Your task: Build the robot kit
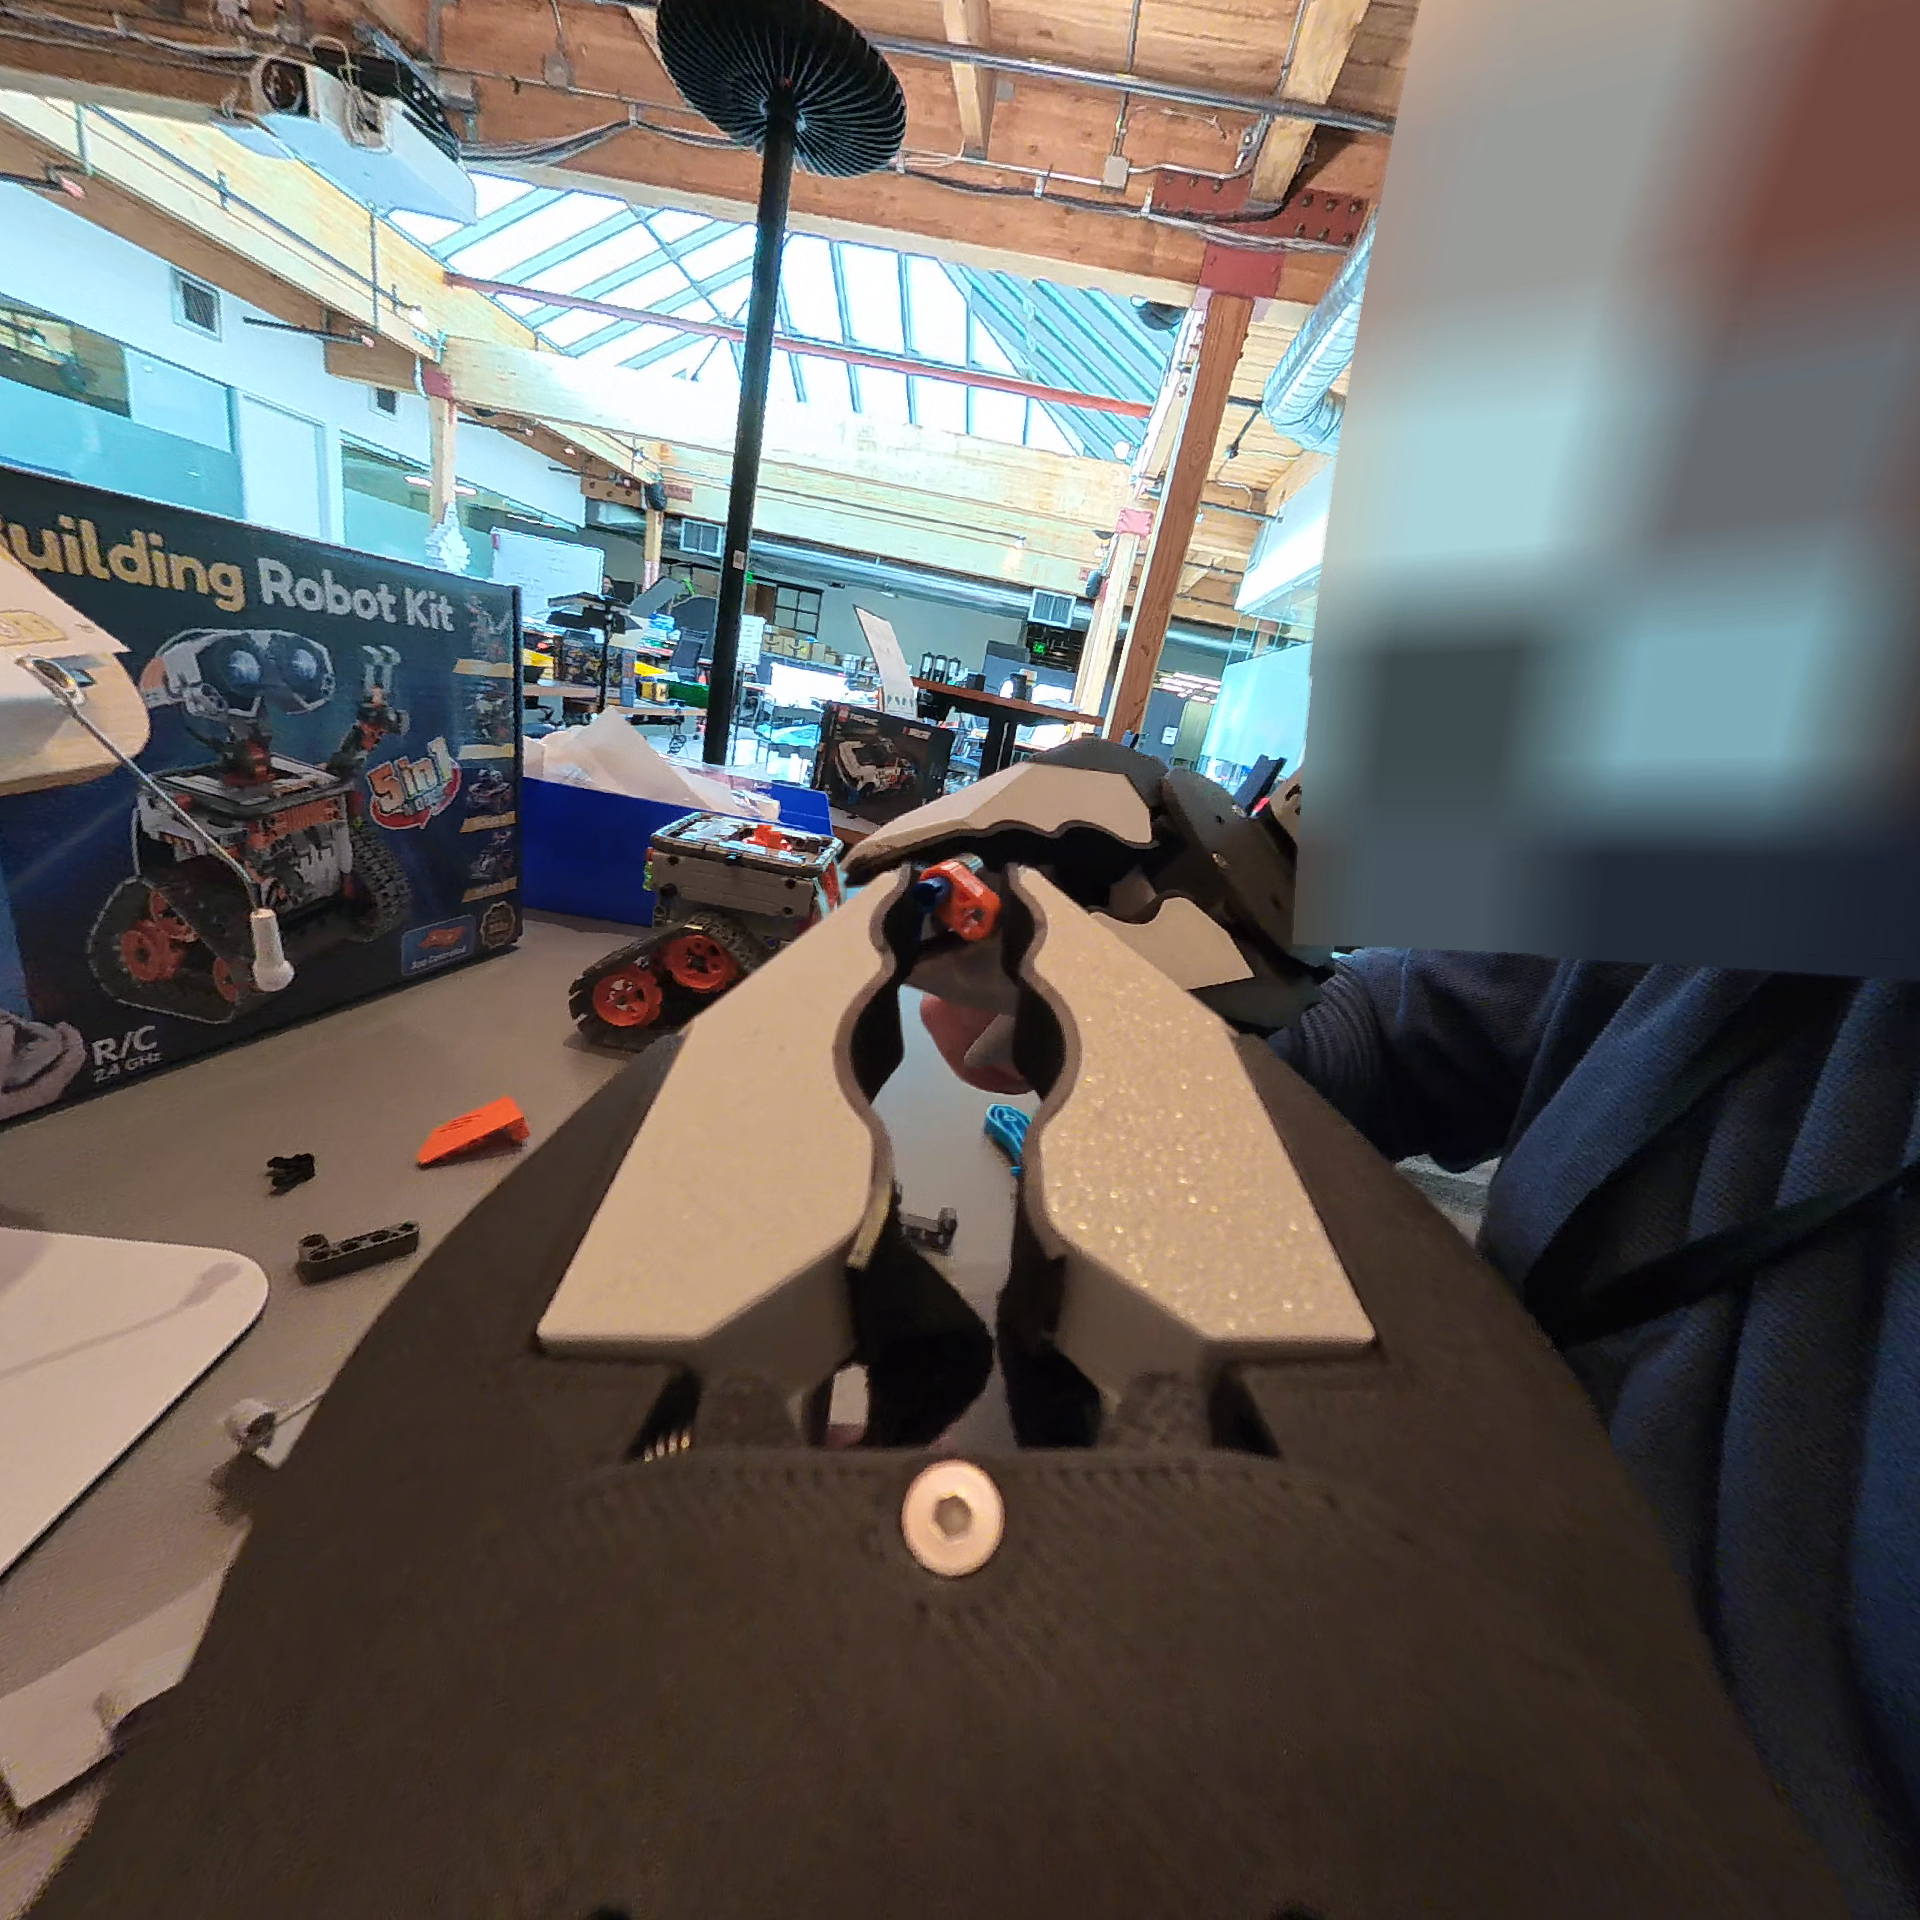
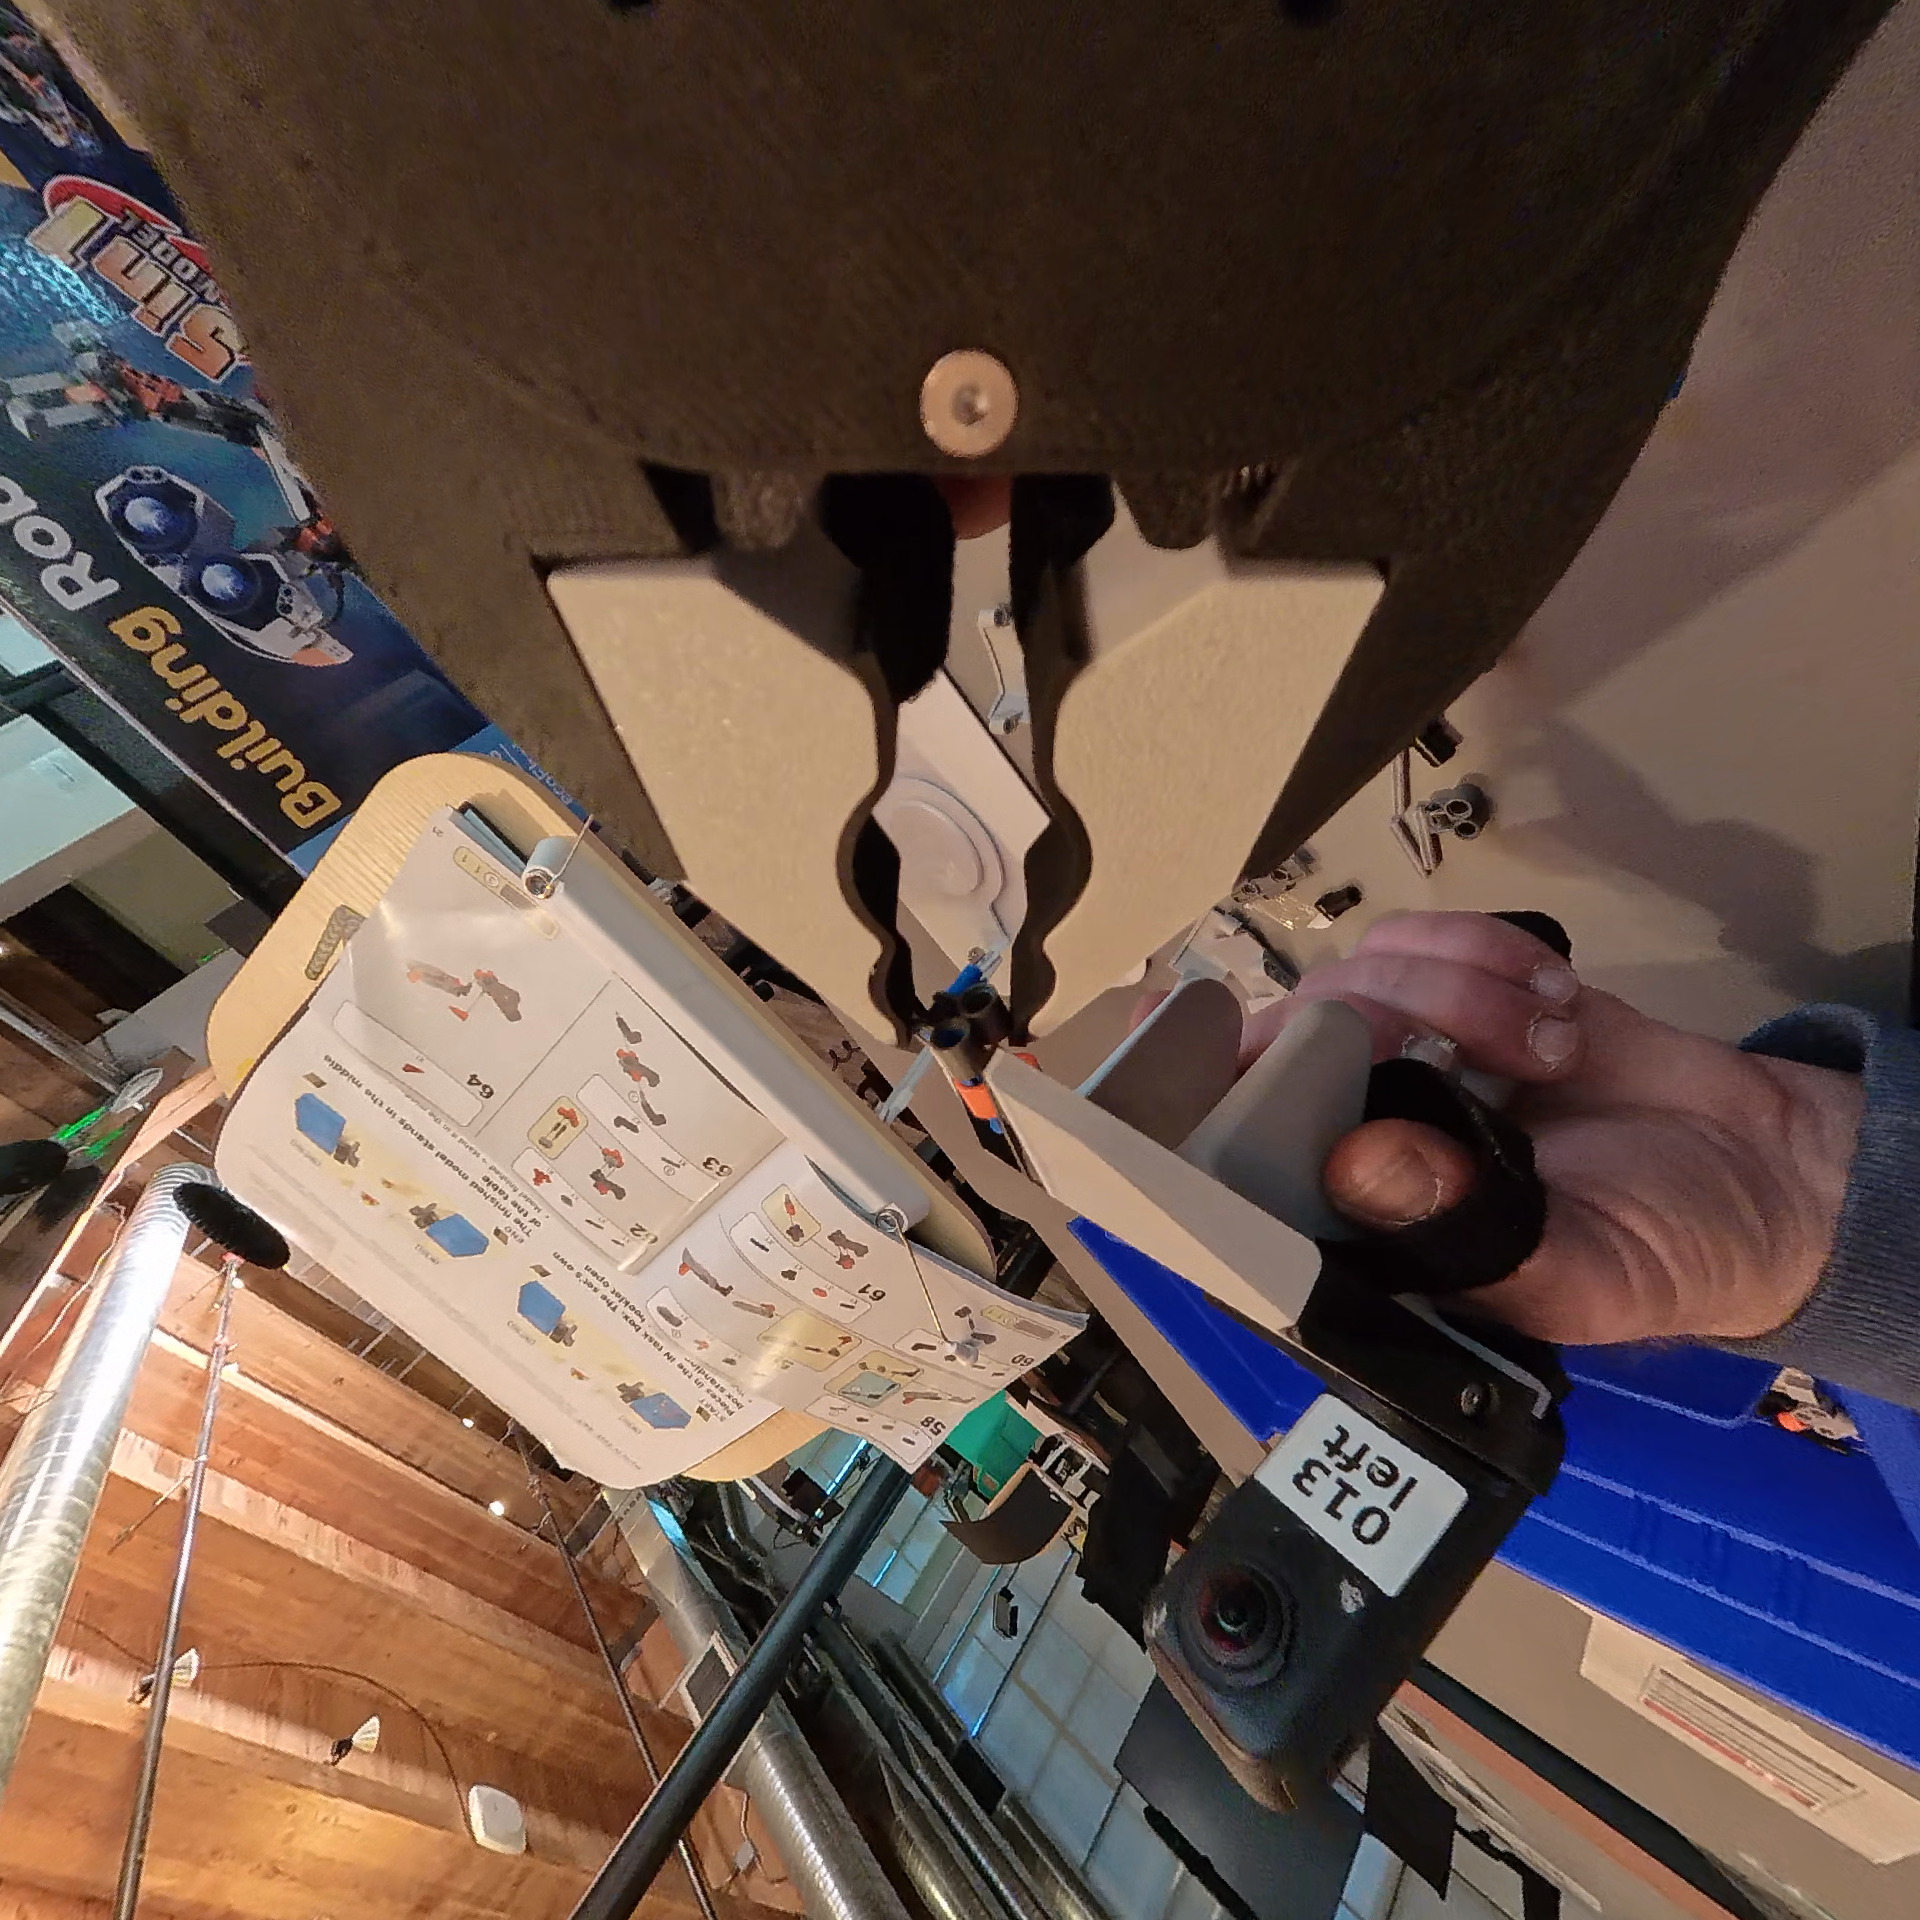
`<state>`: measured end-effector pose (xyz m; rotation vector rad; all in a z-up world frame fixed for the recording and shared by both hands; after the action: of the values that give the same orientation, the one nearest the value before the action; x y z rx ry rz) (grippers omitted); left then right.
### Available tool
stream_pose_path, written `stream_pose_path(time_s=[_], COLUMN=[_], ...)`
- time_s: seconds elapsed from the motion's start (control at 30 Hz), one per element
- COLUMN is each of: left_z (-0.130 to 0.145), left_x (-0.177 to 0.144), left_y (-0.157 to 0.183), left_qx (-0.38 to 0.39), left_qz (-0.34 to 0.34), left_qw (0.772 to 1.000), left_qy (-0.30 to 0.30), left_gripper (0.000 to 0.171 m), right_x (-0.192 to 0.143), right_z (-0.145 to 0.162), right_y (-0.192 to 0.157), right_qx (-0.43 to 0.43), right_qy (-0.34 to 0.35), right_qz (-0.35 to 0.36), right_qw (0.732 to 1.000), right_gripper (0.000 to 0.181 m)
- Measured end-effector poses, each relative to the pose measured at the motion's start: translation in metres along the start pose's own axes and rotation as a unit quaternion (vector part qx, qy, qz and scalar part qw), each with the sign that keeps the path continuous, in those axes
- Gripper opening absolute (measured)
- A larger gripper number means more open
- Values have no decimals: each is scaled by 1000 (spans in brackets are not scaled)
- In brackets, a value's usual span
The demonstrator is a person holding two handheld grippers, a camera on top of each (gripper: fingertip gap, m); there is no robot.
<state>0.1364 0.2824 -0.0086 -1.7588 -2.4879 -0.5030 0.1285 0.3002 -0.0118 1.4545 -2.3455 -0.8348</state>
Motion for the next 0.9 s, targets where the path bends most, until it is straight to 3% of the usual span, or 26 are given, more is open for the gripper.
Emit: stream_pose_path(time_s=[0.17,0.37,0.9], left_z=[-5,-6,-8], left_x=[-3,-3,-4], left_y=[1,2,2], left_qx=[-20,-30,-57], left_qz=[15,27,44], left_qw=[1000,999,997], left_qy=[14,17,28], left_gripper=[12,12,13], right_x=[-3,-4,-5], right_z=[-2,-3,-6], right_y=[2,-2,-1], right_qx=[77,170,89], right_qy=[29,57,32], right_qz=[-38,-99,-41], right_qw=[996,979,995], right_gripper=[22,11,8])
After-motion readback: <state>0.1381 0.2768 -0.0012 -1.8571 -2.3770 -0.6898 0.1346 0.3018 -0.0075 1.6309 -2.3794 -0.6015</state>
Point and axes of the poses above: each gripper's, where its closed fingertips meet, x out along the fingers, z out of its underside, y = z × x across the jaws, the point moved 2 cm from there along -x, back along the fingers, and after that the axes turned 9 degrees about -z, right-handed, at the moved point
